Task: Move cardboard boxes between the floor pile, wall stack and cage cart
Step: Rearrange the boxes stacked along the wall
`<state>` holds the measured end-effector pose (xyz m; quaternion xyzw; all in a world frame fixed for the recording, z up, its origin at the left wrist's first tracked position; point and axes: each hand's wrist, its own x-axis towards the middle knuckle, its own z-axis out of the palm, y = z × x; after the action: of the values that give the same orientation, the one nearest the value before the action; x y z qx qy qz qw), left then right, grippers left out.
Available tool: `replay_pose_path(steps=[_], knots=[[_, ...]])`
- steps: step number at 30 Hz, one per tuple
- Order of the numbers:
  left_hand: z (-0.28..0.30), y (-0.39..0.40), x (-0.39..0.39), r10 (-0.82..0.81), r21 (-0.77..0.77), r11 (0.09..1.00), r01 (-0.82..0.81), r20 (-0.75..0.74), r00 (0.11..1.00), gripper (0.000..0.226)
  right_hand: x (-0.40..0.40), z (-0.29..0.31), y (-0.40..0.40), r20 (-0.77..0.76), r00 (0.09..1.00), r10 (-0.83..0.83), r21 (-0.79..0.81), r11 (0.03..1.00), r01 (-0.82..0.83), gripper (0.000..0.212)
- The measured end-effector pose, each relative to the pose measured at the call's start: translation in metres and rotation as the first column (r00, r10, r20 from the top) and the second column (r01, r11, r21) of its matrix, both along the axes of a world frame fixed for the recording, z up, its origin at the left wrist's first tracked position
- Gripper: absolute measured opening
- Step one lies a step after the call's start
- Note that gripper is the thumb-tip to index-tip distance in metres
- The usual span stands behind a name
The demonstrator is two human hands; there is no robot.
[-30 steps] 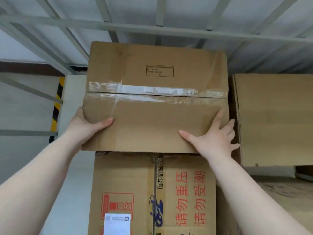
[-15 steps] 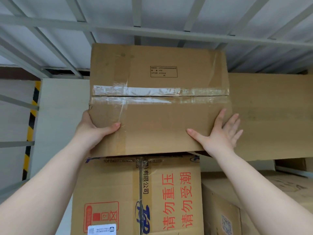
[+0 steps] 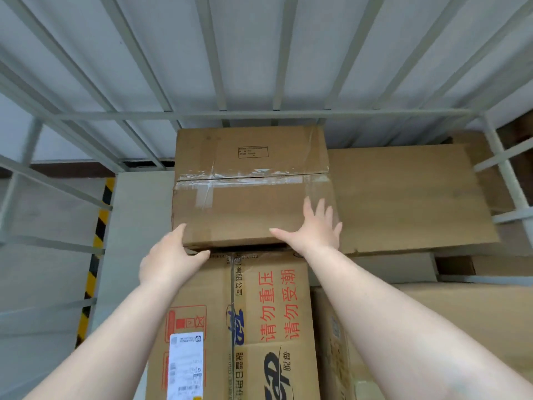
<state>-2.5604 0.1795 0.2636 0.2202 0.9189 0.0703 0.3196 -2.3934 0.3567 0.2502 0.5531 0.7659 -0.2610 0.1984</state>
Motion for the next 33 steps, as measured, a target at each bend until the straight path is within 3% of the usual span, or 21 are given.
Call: replay_pose_path(steps=[3, 7, 13, 21, 27, 33], knots=[[0.055, -0.027, 0.036, 0.0, -0.046, 0.999, 0.003, 0.071, 0.997, 0.062, 0.037, 0.056, -0.026, -0.08, 0.997, -0.024, -0.088, 0.996, 0.017, 0.096], [0.127, -0.044, 0.092, 0.01, 0.038, 0.999, -0.013, 0.072, 0.997, 0.051, 0.1, 0.135, -0.051, -0.176, 0.983, -0.054, -0.056, 0.997, 0.045, 0.078], [0.2, -0.061, 0.179, -0.213, 0.112, 0.972, 0.207, 0.049, 0.976, 0.044, 0.181, 0.224, -0.109, -0.252, 0.958, -0.14, -0.037, 0.99, 0.135, 0.073], [0.276, -0.07, 0.272, -0.575, 0.115, 0.804, 0.584, -0.1, 0.812, 0.046, 0.29, 0.317, -0.183, -0.358, 0.885, -0.298, 0.03, 0.943, 0.33, 0.072], [0.316, -0.06, 0.365, -0.657, 0.196, 0.715, 0.672, -0.143, 0.74, 0.04, 0.399, 0.365, -0.204, -0.435, 0.793, -0.426, 0.06, 0.865, 0.498, 0.068], [0.334, -0.053, 0.497, -0.733, 0.307, 0.636, 0.708, -0.049, 0.679, 0.038, 0.522, 0.387, -0.223, -0.492, 0.685, -0.537, 0.043, 0.771, 0.635, 0.068]])
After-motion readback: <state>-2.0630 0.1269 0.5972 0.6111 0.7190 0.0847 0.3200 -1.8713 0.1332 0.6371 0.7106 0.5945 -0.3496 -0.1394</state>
